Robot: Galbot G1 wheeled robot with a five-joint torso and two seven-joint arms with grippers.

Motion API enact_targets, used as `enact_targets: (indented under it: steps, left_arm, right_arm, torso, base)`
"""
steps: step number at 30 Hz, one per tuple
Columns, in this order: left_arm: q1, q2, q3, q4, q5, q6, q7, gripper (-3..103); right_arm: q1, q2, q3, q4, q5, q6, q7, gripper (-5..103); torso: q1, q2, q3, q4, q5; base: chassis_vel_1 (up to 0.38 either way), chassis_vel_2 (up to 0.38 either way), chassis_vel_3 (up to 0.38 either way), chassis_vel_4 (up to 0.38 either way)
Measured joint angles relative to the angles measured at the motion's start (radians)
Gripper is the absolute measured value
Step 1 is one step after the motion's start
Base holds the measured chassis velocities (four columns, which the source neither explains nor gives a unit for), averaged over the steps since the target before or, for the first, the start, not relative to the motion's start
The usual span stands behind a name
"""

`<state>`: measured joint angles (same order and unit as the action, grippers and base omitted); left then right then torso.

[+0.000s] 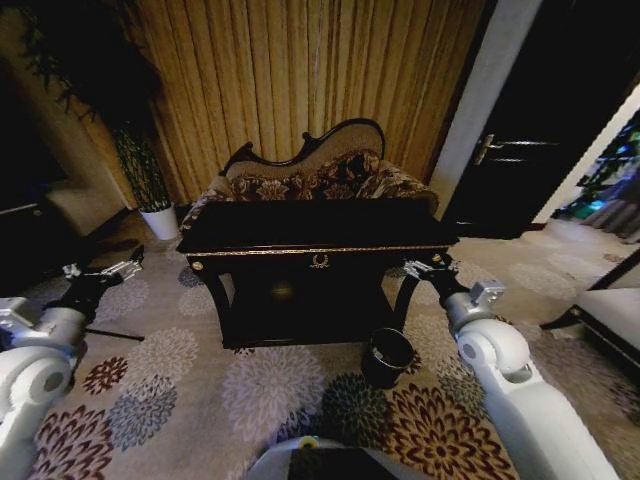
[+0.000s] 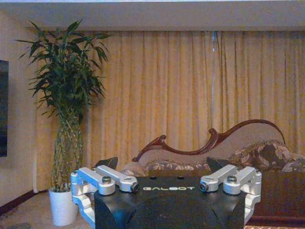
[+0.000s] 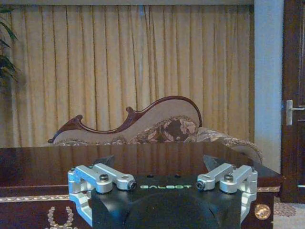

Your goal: Move to the front of the table and place the trash on the table into the trash bin.

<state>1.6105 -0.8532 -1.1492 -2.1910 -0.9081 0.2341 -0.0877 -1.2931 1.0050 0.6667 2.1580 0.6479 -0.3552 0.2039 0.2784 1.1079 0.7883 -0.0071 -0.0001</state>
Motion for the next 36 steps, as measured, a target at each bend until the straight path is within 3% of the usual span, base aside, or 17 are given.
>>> enact_targets:
  steps: [36]
  left_arm:
    - [0.014,-0.009,-0.009,-0.010,0.001,-0.004,0.004,100]
  right_arm:
    - [-0.017,0.001,0.029,-0.009,0.001,0.005,-0.003,100]
  torso:
    - [0.000,0.000,0.000,-0.0001,0.0000]
  base:
    - [0.090,-0.090,-0.092,0.089]
